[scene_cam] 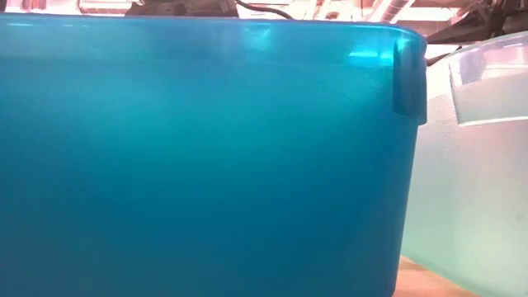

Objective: Pick and place medicine bottles into bin by pill shape (circle, oval)
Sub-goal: Put the small pink pill bottle into the blue bin

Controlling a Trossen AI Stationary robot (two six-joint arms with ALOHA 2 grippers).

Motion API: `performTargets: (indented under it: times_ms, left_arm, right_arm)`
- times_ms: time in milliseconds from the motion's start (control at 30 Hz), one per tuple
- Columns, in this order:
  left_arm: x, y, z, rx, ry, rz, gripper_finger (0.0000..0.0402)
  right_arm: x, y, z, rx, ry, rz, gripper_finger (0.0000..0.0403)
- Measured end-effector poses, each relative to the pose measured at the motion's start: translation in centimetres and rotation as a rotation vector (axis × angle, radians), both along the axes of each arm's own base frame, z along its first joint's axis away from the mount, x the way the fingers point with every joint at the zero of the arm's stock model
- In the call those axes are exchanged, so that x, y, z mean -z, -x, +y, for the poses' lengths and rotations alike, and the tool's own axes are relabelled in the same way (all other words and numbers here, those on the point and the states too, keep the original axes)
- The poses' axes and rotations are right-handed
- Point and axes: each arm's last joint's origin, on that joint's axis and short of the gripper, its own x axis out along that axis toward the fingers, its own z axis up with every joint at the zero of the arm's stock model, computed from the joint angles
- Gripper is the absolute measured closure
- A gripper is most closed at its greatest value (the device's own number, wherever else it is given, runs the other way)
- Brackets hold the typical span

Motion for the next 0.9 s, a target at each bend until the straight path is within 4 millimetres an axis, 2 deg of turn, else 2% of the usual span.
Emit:
performTargets:
  times_ms: [167, 367, 500, 633, 733, 900]
  left_arm:
    - [0.0, 0.0, -0.1, -0.008, 0.043, -0.006, 0.0324]
    - [-0.2, 0.1, -0.4, -0.002, 0.157, 0.009, 0.0233]
    - [-0.8, 0.3, -0.2, -0.036, 0.077, 0.057, 0.0162]
    - [-1.4, 0.1, 0.0, -0.053, -0.006, 0.051, 0.0109]
    - [-1.5, 0.0, -0.1, -0.026, 0.041, 0.049, 0.0089]
    - [-1.4, 0.0, -0.4, 0.053, 0.097, 0.051, 0.0084]
  right_arm:
    - [0.0, 0.0, 0.0, 0.000, 0.002, 0.001, 0.0218]
    - [0.0, 0.0, 0.0, 0.000, 0.002, 0.003, 0.0214]
    - [0.0, 0.0, 0.0, 0.000, 0.002, 0.004, 0.0216]
    - [0.0, 0.0, 0.0, 0.000, 0.002, 0.004, 0.0218]
    - [0.0, 0.0, 0.0, 0.000, 0.002, 0.004, 0.0217]
    - [0.2, 0.0, 0.0, 0.000, -0.002, 0.020, 0.0214]
